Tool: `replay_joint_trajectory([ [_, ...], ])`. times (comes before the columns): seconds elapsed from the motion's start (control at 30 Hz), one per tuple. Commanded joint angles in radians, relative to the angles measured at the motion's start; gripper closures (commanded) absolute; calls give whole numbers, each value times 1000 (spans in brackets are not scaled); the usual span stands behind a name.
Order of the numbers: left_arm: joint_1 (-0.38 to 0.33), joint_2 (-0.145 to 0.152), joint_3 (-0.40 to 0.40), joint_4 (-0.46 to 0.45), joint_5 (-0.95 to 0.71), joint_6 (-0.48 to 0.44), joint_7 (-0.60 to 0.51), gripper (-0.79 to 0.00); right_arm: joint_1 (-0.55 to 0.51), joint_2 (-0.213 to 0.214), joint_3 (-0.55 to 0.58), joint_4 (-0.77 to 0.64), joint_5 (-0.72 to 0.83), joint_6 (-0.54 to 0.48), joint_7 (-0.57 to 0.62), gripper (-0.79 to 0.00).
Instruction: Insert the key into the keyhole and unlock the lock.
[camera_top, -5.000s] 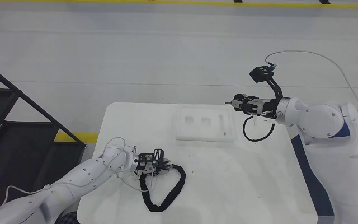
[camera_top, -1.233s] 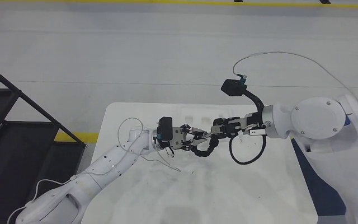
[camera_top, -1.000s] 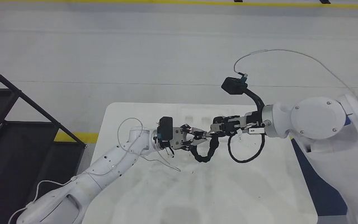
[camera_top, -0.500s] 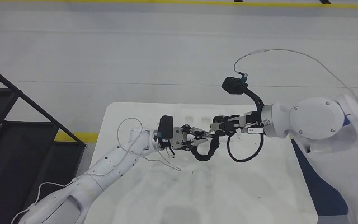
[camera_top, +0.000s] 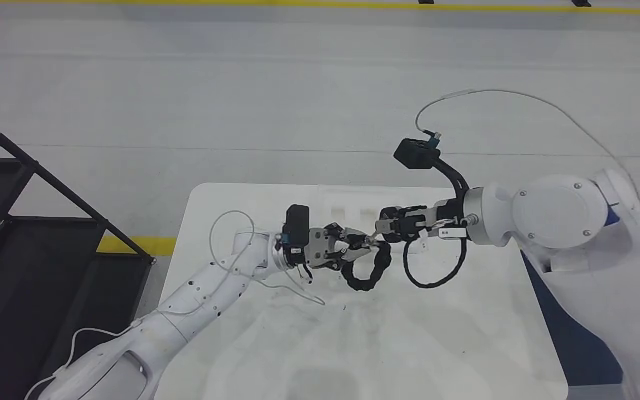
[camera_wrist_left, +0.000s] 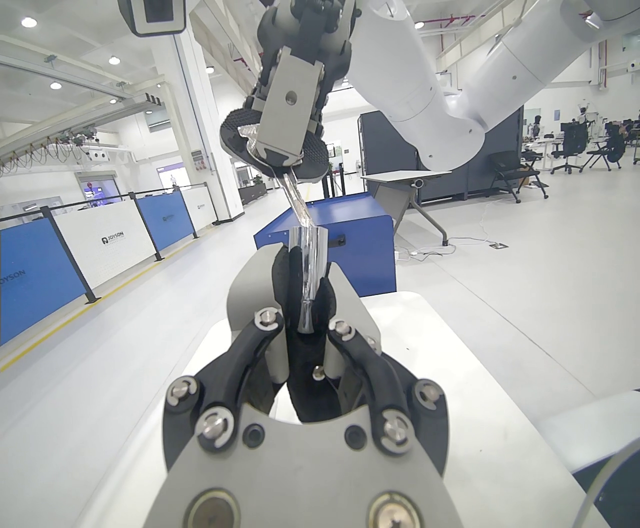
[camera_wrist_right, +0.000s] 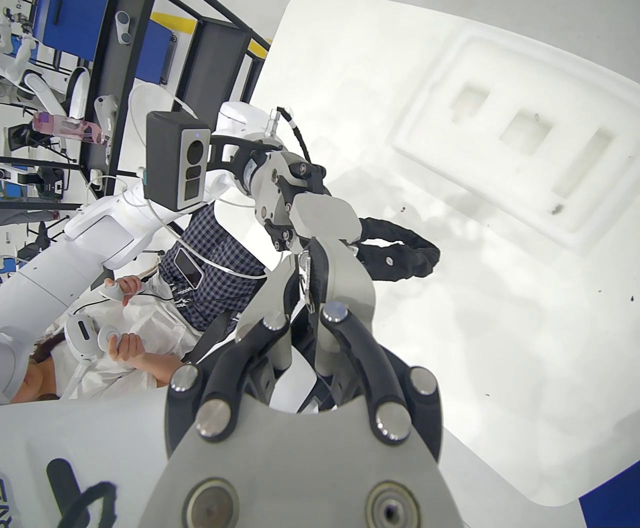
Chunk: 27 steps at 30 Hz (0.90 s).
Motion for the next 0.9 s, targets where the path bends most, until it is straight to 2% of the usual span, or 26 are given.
replay_joint_trajectory([
  [0.0,2,-2,-4,3,-9,-5,-6,0,4,-1,-4,-1,2,-1,-3,0],
  [0.5,17,-14,-35,3,-29,-28,-61,0,43,-6,-61,-4,-22,7,6,0],
  [0.87,26,-20,-54,-5,-28,-50,-99,0,91,-6,-139,5,-100,17,22,0],
])
